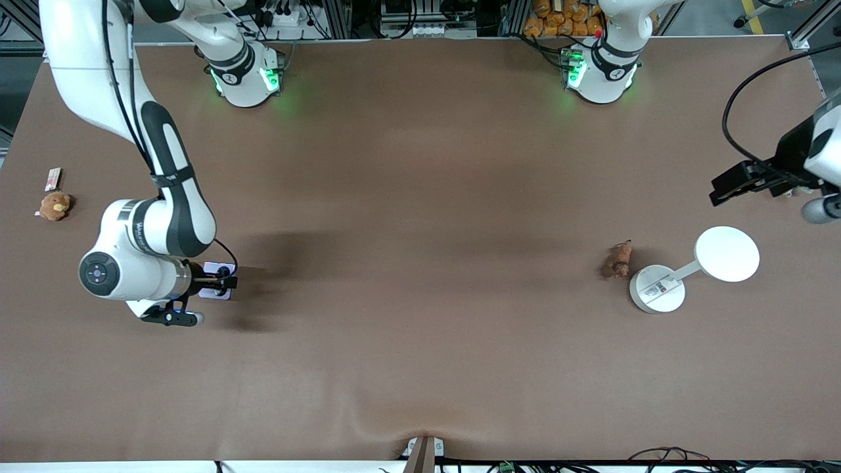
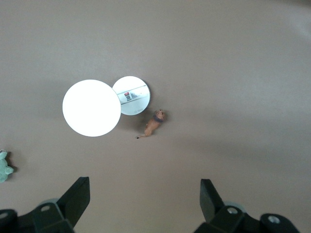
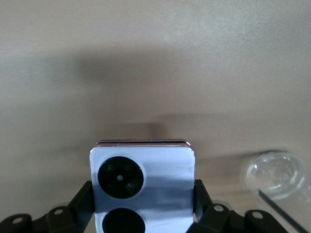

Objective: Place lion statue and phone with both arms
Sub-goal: 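Carry the phone toward the glass cup while the left gripper withdraws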

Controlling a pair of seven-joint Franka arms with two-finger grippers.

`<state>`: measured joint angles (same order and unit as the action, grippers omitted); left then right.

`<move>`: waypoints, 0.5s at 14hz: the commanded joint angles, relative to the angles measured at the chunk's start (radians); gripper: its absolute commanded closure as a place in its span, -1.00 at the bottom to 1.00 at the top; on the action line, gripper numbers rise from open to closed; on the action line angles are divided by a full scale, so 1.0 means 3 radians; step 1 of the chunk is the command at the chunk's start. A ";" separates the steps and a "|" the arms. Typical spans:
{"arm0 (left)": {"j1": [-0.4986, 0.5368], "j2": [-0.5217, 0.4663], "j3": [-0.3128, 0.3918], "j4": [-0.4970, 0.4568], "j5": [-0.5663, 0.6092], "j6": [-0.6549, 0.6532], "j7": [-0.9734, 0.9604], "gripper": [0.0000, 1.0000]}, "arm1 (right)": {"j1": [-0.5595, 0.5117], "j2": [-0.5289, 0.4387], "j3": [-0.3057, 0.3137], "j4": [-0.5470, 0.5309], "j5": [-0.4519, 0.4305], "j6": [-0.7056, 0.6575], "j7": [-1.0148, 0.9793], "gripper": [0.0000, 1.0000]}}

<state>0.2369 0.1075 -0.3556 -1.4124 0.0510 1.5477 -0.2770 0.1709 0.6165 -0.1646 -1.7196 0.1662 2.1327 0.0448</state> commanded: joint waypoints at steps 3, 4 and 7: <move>-0.0752 -0.0184 0.0667 -0.0109 -0.0063 -0.0041 0.0024 -1.00 | -0.0114 0.0026 0.0037 -0.0199 0.0024 0.0269 -0.0027 0.48; -0.0936 -0.0210 0.0836 -0.0154 -0.0063 -0.0041 0.0024 -1.00 | -0.0145 0.0036 0.0037 -0.0199 0.0024 0.0305 -0.0037 0.47; -0.1275 -0.0251 0.1068 -0.0231 -0.0063 -0.0036 0.0018 -1.00 | -0.0130 0.0036 0.0037 -0.0199 0.0029 0.0321 -0.0083 -0.52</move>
<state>-0.0989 0.0690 -0.0732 -1.4421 0.0477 1.5392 -0.2767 0.1442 0.6399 -0.1654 -1.7722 0.1662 2.2226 0.0396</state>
